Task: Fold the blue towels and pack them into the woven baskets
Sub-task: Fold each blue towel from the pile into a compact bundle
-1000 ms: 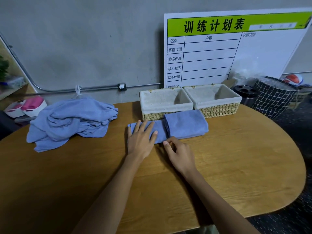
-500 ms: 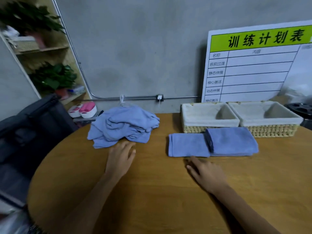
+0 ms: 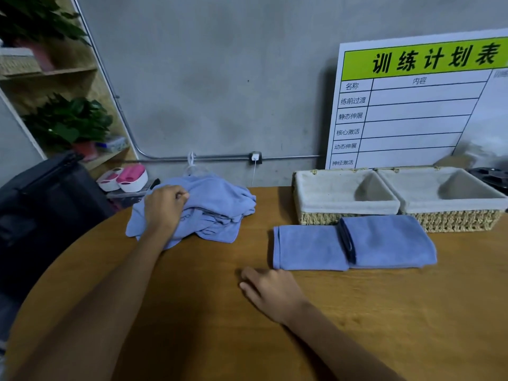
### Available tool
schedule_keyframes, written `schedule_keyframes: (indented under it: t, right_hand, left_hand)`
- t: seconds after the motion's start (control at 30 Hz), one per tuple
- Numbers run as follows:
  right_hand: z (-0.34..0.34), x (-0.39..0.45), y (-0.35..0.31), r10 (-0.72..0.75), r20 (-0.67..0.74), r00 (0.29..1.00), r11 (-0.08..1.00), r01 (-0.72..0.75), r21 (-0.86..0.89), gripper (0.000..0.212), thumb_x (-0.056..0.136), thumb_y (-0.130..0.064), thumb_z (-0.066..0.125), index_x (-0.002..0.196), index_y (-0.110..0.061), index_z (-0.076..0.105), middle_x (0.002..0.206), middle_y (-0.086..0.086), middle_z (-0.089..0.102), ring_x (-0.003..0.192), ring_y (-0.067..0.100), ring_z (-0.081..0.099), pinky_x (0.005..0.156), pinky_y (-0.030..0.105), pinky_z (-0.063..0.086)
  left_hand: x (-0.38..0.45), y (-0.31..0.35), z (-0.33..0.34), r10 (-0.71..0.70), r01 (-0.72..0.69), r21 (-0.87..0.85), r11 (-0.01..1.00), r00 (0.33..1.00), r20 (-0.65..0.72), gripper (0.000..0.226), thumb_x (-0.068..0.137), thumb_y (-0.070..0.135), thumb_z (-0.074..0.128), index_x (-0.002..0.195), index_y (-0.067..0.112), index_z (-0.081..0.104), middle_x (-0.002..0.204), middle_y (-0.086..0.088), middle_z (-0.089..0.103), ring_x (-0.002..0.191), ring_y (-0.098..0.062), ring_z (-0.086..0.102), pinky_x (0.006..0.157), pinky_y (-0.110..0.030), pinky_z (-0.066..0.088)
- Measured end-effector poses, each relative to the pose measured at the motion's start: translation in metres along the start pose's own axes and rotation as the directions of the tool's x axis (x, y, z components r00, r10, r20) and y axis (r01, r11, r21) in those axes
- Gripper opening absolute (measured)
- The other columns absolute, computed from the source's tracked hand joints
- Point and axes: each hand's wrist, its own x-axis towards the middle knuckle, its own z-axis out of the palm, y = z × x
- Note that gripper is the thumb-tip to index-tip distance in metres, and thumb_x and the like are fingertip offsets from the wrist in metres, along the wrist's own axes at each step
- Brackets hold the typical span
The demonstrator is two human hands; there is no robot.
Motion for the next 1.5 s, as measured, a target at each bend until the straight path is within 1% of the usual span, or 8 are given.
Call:
schedule_keyframes:
  t: [0.43,0.57,0.63,0.8,1.0,1.17,1.33,1.5]
  right_hand:
    - [-0.103,-0.015,0.002,0.298,-0.18,0.937,0.879,-0.196,0.435,0.017,0.1,-0.042,0.052,0.11,-0.034,0.062,0.074,-0.011,0.062,0.066,0.008,0.059,0.062,0.032,0.046]
    - [-0.128,-0.045,0.004,0.278,-0.208,0.938,0.871,-0.155,0.466,0.01,0.099,-0.036,0.057,0.107,-0.035,0.063,0.077,-0.014,0.061,0.063,0.013,0.059,0.064,0.033,0.047]
    - [-0.114,-0.06,0.001,0.24,-0.096,0.966,0.889,-0.18,0.421,0.011,0.098,-0.04,0.055,0.107,-0.039,0.061,0.082,-0.018,0.061,0.069,0.008,0.059,0.068,0.034,0.05]
    - [-0.07,-0.073,-0.009,0.077,0.096,0.992,0.93,-0.106,0.351,0.024,0.096,-0.026,0.055,0.119,-0.024,0.062,0.105,-0.008,0.064,0.094,0.007,0.059,0.082,0.03,0.048]
    - [-0.047,-0.064,-0.017,-0.002,0.157,0.988,0.958,-0.043,0.284,0.035,0.093,-0.01,0.053,0.125,-0.019,0.064,0.123,0.0,0.059,0.113,0.017,0.054,0.092,0.022,0.04]
    - [-0.037,-0.055,-0.016,-0.091,0.191,0.977,0.984,0.059,0.167,0.045,0.089,-0.012,0.052,0.13,-0.028,0.058,0.135,-0.002,0.046,0.117,0.022,0.051,0.097,0.035,0.044]
    - [-0.026,-0.042,-0.026,-0.079,0.163,0.983,0.979,0.046,0.198,0.031,0.091,-0.04,0.063,0.121,-0.034,0.063,0.122,-0.008,0.047,0.109,0.017,0.049,0.094,0.039,0.043]
    - [-0.019,-0.041,-0.029,-0.068,0.082,0.994,0.971,0.047,0.236,0.024,0.092,-0.046,0.058,0.11,-0.034,0.067,0.108,-0.009,0.05,0.1,0.012,0.048,0.087,0.041,0.044]
  left_hand:
    - [-0.062,0.1,-0.133,0.224,-0.149,-0.519,0.841,0.971,0.083,0.015,0.093,0.009,0.062,0.091,0.022,0.069,0.082,0.003,0.068,0.076,-0.008,0.061,0.073,-0.029,0.047]
    - [-0.162,0.102,-0.126,0.477,-0.078,-0.486,0.87,0.383,0.791,0.017,0.094,0.023,0.064,0.078,0.024,0.069,0.071,0.005,0.069,0.064,-0.007,0.063,0.065,-0.027,0.051]
    - [-0.184,0.099,-0.12,0.455,0.027,-0.48,0.877,0.281,0.845,0.03,0.092,0.032,0.059,0.074,0.009,0.068,0.064,0.004,0.066,0.054,-0.006,0.058,0.06,-0.025,0.048]
    - [-0.193,0.095,-0.104,0.382,-0.124,-0.464,0.877,0.766,0.517,0.01,0.09,0.044,0.068,0.085,0.035,0.065,0.081,0.015,0.061,0.072,-0.003,0.058,0.068,-0.02,0.045]
    - [-0.212,0.086,-0.082,0.428,-0.229,-0.366,0.902,0.586,0.688,0.03,0.092,0.051,0.059,0.078,0.025,0.058,0.077,0.006,0.056,0.073,-0.009,0.055,0.067,-0.025,0.043]
    - [-0.188,0.063,-0.113,0.347,-0.076,-0.338,0.938,0.22,0.912,0.026,0.088,0.038,0.066,0.063,0.036,0.062,0.066,0.014,0.058,0.067,-0.004,0.054,0.067,-0.021,0.041]
    - [-0.197,0.095,-0.115,0.289,-0.272,-0.145,0.951,0.621,0.729,0.036,0.085,0.036,0.035,0.06,0.013,0.044,0.057,-0.009,0.044,0.054,-0.014,0.034,0.053,-0.022,0.024]
    - [-0.231,0.11,-0.097,0.231,-0.236,-0.105,0.966,0.609,0.759,0.037,0.084,0.056,0.07,0.081,0.022,0.055,0.066,0.015,0.044,0.061,0.002,0.046,0.057,-0.015,0.031]
